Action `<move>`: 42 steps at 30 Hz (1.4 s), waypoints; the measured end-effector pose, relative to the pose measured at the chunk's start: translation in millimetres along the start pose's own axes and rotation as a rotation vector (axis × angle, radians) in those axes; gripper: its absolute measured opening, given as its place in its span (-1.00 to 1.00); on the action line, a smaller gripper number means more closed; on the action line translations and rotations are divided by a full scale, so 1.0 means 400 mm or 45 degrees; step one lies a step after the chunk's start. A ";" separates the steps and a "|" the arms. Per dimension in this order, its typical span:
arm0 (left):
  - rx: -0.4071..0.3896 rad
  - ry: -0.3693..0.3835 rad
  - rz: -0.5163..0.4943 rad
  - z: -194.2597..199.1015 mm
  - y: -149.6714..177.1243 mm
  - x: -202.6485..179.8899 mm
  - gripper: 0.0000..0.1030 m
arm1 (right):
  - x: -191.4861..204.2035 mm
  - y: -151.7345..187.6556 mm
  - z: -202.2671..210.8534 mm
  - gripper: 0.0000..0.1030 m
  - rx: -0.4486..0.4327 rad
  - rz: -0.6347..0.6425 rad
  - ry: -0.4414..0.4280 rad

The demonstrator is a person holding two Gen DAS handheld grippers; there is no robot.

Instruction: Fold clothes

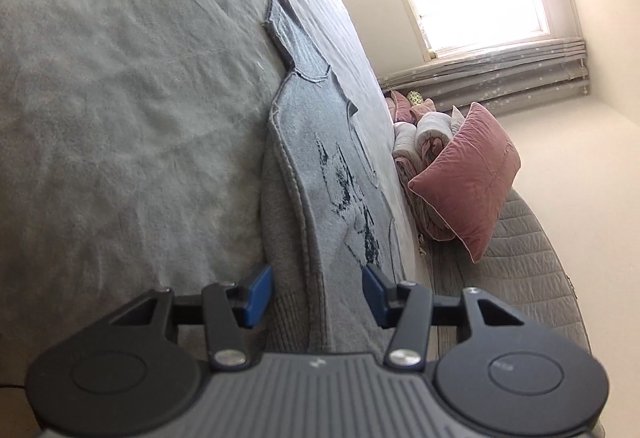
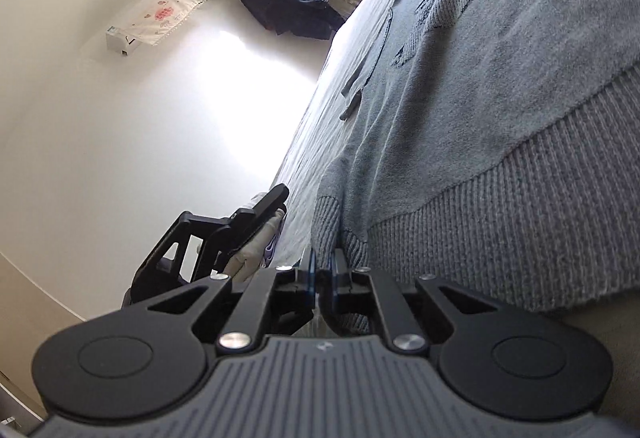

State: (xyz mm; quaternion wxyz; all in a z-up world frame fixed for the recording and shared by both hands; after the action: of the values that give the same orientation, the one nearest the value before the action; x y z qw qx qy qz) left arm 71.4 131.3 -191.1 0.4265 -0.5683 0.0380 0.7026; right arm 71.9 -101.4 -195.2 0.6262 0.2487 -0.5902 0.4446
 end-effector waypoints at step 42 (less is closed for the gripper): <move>0.003 -0.243 -0.208 0.075 0.029 0.060 -0.85 | -0.052 -0.082 0.497 -0.02 -0.702 0.470 1.264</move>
State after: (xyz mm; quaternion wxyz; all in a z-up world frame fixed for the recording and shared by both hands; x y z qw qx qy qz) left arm 41.3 153.7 -205.5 0.4846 -0.4995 -0.0483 0.7165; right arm -1.4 -288.8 -172.5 0.7810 -0.2673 -0.3541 0.4395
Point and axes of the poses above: each gripper's, at about its wrist camera, not at the fingertips, and z roughly against the way its jaws point, x to its left, y to its underside, the point moved 6 cm from there along -z, roughly the way its jaws point, and after that the axes turned 11 degrees about -z, right-handed, at the moved point
